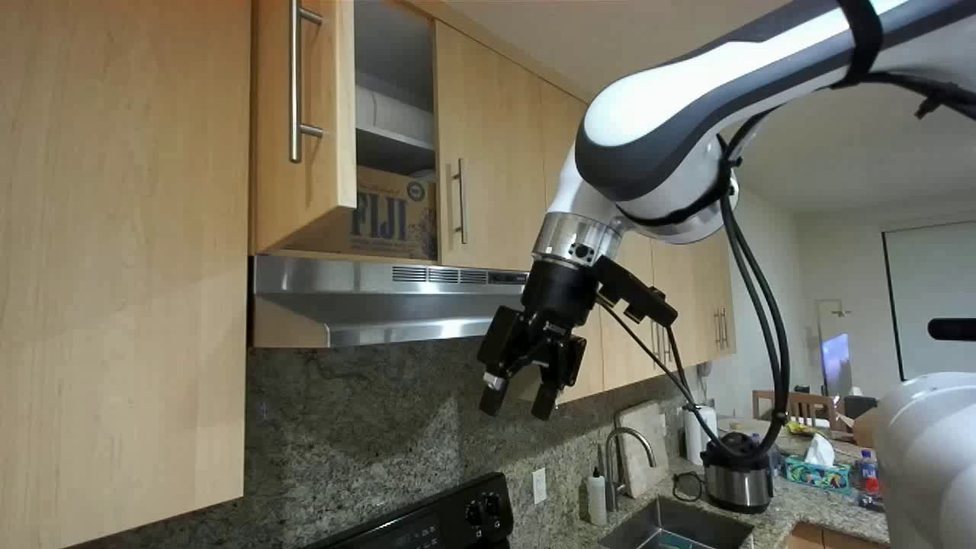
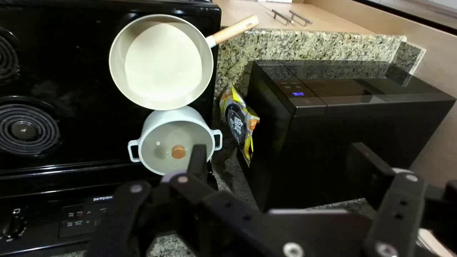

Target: Close the overhead cabinet door

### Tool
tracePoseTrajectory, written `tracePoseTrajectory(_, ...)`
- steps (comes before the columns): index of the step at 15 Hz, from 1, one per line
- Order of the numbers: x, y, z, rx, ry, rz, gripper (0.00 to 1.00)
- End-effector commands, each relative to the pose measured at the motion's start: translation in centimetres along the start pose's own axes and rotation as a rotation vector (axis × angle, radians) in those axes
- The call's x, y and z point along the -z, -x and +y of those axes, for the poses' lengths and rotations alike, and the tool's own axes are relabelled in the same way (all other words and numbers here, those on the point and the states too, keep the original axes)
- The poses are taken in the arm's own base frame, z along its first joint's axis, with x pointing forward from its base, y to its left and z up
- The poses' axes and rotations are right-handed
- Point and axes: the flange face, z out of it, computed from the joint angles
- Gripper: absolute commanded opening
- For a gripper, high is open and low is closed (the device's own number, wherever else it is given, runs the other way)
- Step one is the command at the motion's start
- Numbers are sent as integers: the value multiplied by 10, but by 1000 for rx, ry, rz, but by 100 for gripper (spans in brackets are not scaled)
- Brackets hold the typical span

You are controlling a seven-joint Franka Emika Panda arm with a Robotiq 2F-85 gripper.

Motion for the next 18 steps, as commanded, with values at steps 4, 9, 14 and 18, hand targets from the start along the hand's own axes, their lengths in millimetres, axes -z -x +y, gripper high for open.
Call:
tracePoseTrajectory(4, -27, 13, 8, -16, 8, -77, 100)
tracePoseTrajectory(9, -28, 12, 8, -17, 8, -80, 100)
tracePoseTrajectory(14, -28, 12, 8, -17, 8, -80, 100)
tracePoseTrajectory(18, -28, 12, 8, -17, 8, -80, 100)
